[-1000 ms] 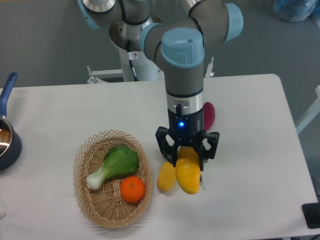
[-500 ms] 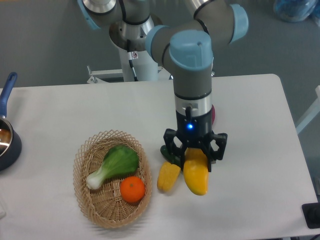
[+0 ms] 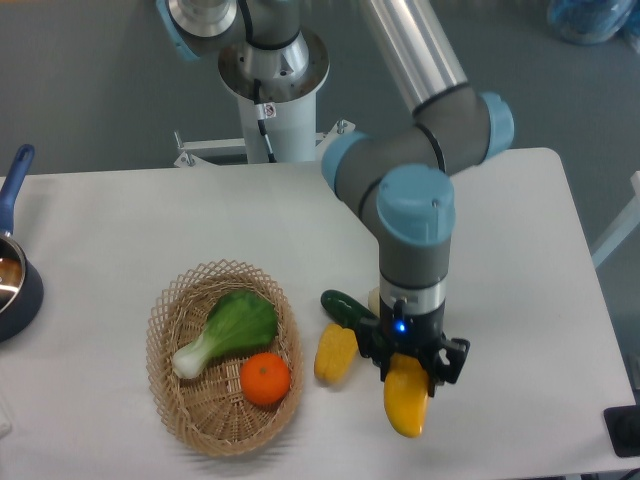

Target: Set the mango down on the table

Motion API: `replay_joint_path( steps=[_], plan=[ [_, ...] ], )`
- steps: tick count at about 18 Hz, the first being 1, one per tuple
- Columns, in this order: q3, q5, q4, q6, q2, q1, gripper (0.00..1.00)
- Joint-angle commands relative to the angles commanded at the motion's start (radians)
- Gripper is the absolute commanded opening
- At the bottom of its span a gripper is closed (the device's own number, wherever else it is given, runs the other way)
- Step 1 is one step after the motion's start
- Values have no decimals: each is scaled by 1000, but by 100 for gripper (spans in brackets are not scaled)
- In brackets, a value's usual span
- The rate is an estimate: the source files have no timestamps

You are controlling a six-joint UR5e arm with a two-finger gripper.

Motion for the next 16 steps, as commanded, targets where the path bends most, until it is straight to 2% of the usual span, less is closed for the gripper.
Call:
replay_joint_path(
  steps=[3,6,8,11,16],
  plan=[
    [11,-2,2,-70,-40,-2,34],
    [9,-2,2,-89,-52,-5,34],
    [12,-2,2,-98,-65,-6,38],
    [11,-2,2,-98,-69,-8,39],
    [11,0,2,-94,-75,-11,53]
  ],
)
